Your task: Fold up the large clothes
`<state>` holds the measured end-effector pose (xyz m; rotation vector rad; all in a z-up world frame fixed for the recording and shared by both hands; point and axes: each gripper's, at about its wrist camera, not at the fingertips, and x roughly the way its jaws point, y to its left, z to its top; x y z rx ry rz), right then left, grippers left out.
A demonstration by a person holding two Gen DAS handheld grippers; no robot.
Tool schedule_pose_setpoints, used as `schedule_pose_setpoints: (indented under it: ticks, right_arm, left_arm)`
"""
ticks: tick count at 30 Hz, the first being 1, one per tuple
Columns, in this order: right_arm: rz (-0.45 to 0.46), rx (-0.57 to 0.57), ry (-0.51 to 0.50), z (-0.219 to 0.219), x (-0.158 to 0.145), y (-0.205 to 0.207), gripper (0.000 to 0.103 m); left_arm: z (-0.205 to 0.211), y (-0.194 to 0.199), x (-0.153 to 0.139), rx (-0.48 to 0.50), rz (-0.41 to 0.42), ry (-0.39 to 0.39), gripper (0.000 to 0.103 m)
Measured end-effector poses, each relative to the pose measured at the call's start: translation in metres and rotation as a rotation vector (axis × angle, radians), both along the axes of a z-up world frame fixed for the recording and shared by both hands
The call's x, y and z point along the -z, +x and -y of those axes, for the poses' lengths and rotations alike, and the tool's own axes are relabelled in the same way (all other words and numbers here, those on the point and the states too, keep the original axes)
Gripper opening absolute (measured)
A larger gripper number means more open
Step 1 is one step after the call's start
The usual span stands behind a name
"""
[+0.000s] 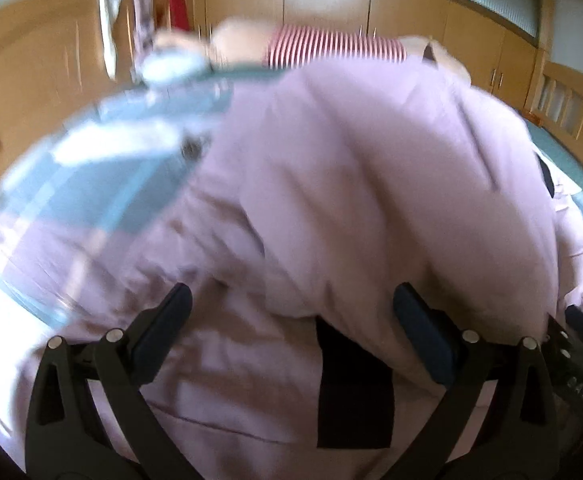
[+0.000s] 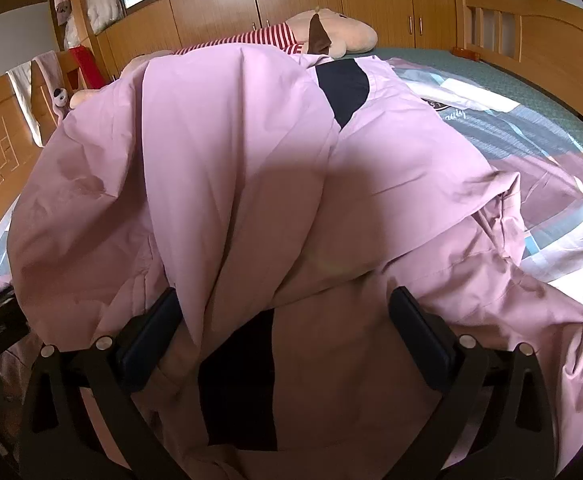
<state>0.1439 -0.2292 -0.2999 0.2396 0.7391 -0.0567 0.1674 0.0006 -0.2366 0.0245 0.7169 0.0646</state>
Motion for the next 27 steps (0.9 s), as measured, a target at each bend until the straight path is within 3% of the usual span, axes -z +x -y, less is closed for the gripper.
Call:
schedule_pose_setpoints:
  ticks: [2, 4, 5, 6, 8, 14, 18, 22, 25, 27]
  right_arm:
    - [0.001, 0.001, 0.002, 0.000, 0.001, 0.000, 0.102]
    - [0.001, 0.002, 0.003, 0.000, 0.001, -0.001, 0.102]
    - [0.001, 0.002, 0.003, 0.000, 0.001, -0.001, 0.102]
    - [0.001, 0.002, 0.003, 0.000, 0.001, -0.001, 0.102]
    - [0.003, 0.003, 0.004, -0.001, 0.001, -0.001, 0.102]
    - [0.019, -0.007, 0.032, 0.004, 0.006, 0.000, 0.102]
    - [0.019, -0.007, 0.038, 0.004, 0.006, 0.000, 0.102]
    - [0.019, -0.007, 0.040, 0.004, 0.006, 0.001, 0.102]
    - [0.018, -0.008, 0.038, 0.005, 0.006, 0.001, 0.102]
    - [0.022, -0.005, 0.039, 0.005, 0.006, 0.001, 0.102]
  left_arm:
    - [0.006, -0.003, -0.004, 0.027, 0.011, 0.009, 0.101]
    - [0.007, 0.003, 0.007, 0.044, -0.077, -0.037, 0.101]
    - [0.005, 0.011, 0.021, 0.038, -0.162, -0.068, 0.101]
    - [0.002, 0.014, 0.028, 0.032, -0.185, -0.088, 0.101]
    - [-0.005, 0.018, 0.030, 0.043, -0.189, -0.137, 0.101]
    - [-0.005, 0.015, 0.015, 0.030, -0.204, -0.115, 0.101]
    - [-0.020, -0.022, -0.008, 0.030, -0.201, -0.141, 0.101]
    - [-0.040, -0.049, 0.000, 0.021, -0.243, -0.181, 0.101]
    - [-0.027, -0.046, 0.013, 0.057, -0.310, -0.054, 0.101]
    - [-0.017, -0.046, 0.018, 0.058, -0.313, 0.027, 0.101]
